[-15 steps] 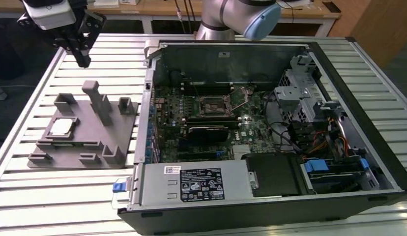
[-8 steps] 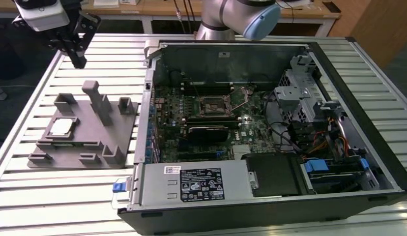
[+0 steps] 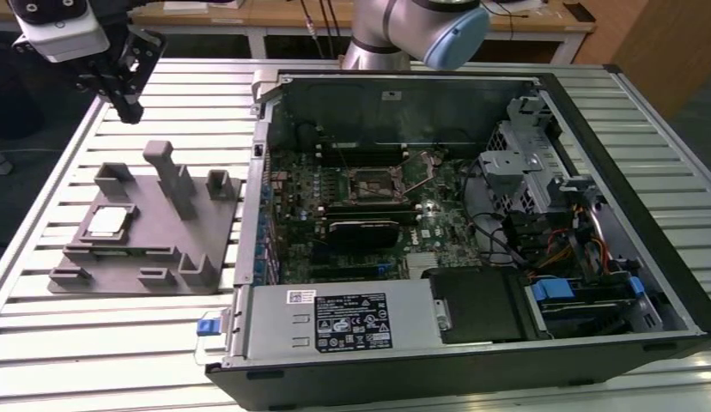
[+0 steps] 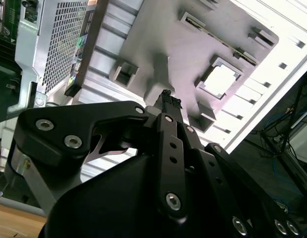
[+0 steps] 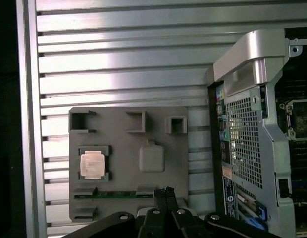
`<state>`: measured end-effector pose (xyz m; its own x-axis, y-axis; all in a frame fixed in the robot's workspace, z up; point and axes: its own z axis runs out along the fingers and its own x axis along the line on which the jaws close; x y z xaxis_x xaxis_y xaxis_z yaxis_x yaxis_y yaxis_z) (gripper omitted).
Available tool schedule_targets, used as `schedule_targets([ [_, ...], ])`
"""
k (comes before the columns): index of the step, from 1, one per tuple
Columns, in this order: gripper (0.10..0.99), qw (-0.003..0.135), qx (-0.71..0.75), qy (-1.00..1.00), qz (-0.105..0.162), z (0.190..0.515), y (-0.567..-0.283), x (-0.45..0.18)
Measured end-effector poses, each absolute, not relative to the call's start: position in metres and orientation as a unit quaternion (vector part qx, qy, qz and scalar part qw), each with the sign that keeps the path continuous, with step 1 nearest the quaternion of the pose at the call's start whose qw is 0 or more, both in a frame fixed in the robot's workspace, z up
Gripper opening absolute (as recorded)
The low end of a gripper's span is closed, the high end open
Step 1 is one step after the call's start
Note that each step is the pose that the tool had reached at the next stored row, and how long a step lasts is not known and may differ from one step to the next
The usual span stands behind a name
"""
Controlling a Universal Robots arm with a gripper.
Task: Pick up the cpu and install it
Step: 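Reach for the cpu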
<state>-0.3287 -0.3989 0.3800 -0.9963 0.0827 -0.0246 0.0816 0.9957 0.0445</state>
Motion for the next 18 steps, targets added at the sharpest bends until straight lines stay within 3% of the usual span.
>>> schedule_targets([
  [18, 0.106, 0.013, 0.042, 0.999, 0.022, 0.367, -0.399, -0.347],
])
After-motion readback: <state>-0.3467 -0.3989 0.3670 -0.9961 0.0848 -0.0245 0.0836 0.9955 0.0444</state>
